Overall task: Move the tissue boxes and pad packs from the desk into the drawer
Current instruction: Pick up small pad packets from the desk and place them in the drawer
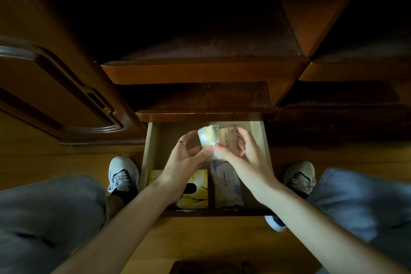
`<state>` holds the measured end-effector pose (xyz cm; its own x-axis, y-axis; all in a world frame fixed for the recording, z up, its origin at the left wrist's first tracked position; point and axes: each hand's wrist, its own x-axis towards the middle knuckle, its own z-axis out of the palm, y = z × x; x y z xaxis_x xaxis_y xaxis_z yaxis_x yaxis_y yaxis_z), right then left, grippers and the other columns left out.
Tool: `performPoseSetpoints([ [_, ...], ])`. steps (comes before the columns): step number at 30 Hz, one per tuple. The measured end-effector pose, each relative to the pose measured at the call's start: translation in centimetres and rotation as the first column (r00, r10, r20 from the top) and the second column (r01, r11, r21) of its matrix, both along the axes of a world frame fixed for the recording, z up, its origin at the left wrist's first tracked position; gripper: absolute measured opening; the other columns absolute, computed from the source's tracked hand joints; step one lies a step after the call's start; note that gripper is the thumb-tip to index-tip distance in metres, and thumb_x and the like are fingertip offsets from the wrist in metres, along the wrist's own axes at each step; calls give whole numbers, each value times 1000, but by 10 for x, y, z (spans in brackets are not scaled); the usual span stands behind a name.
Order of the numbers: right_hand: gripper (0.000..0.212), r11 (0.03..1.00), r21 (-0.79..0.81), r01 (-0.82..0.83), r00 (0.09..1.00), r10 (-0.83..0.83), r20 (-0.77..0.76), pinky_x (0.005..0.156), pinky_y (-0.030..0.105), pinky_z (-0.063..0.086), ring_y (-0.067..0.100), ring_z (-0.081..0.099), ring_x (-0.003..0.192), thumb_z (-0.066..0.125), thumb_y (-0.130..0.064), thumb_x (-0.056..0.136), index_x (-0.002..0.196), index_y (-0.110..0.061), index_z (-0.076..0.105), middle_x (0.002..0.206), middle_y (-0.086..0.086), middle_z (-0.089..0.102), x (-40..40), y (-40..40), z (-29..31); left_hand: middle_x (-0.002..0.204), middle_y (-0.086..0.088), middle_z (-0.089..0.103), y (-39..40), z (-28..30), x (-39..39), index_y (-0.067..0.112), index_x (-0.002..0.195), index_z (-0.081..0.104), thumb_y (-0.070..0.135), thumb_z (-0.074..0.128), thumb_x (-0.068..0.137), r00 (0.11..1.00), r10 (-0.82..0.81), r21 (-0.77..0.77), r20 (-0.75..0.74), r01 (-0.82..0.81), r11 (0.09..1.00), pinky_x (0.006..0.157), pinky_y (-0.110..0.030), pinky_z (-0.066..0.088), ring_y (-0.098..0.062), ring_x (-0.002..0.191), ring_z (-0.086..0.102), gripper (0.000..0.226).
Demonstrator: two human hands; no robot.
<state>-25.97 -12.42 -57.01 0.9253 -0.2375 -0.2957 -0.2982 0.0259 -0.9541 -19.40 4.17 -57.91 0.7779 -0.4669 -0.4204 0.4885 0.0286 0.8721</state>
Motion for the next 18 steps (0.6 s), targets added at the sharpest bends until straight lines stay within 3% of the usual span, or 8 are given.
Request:
performPoseSetpoints([
  [2, 76, 994, -89, -70, 997, 72, 14, 82, 7, 50, -14, 55, 115, 80, -41, 85, 145, -36, 35, 135, -19, 54, -2, 0, 0, 122, -14, 73, 0, 1, 1, 10, 150, 34, 15, 72, 90, 999, -44, 17, -10, 44, 999, 106, -54, 49, -29, 115, 70, 71],
  [4, 82, 973, -189, -131, 990, 137, 20, 80, 3, 47, -18, 51, 116, 80, -44, 85, 149, -35, 30, 136, -21, 50, -1, 0, 0, 123, -15, 73, 2, 5, 1, 5, 143, 48, 10, 64, 98, 990, -137, 38, 24, 136, 990, 106, -50, 50, -29, 117, 69, 48],
  [6, 81, 957, -237, -170, 984, 179, 15, 79, 4, 48, -18, 51, 115, 79, -37, 88, 151, -31, 28, 136, -18, 49, 0, -1, -1, 123, -17, 72, 3, 7, 2, 2, 135, 58, 5, 59, 100, 983, -182, 38, 31, 181, 983, 105, -46, 51, -31, 118, 68, 35],
  [8, 80, 951, -251, -182, 982, 188, 0, 81, 7, 50, -15, 54, 114, 77, -26, 90, 152, -30, 27, 135, -14, 51, 1, -2, -2, 124, -23, 69, 2, 7, 1, -3, 133, 58, 4, 51, 102, 987, -151, -23, -61, 150, 988, 106, -45, 50, -33, 118, 66, 32],
  [12, 89, 975, -184, -125, 987, 140, 73, 80, 14, 55, -5, 61, 112, 73, -14, 87, 154, -38, 20, 133, -16, 51, -3, 0, -1, 136, -27, 61, 4, 8, 5, -1, 141, 53, 34, 44, 98, 937, -122, -205, -328, 56, 977, 115, -50, 41, -37, 127, 59, 56],
  [14, 94, 973, -166, -158, 978, 178, 113, 78, 15, 56, -4, 62, 113, 74, -13, 81, 153, -42, 20, 132, -30, 47, -5, 3, -1, 142, -26, 57, 8, 8, 12, 4, 144, 52, 57, 42, 98, 881, -176, -311, -439, 35, 950, 116, -54, 37, -40, 133, 55, 71],
  [16, 96, 956, -183, -231, 958, 256, 127, 80, 16, 56, -8, 59, 116, 73, -10, 80, 152, -44, 20, 129, -41, 43, -7, 7, -3, 141, -24, 59, 9, 8, 16, 8, 143, 53, 75, 43, 93, 843, -210, -309, -495, 55, 949, 111, -54, 41, -39, 131, 57, 84],
  [18, 93, 925, -245, -292, 936, 329, 126, 81, 17, 57, -3, 61, 116, 72, -11, 81, 152, -44, 21, 135, -27, 46, -8, 9, -6, 136, -23, 63, 6, 7, 14, 8, 139, 59, 81, 41, 89, 844, -194, -205, -501, 102, 973, 108, -52, 45, -37, 126, 62, 90],
])
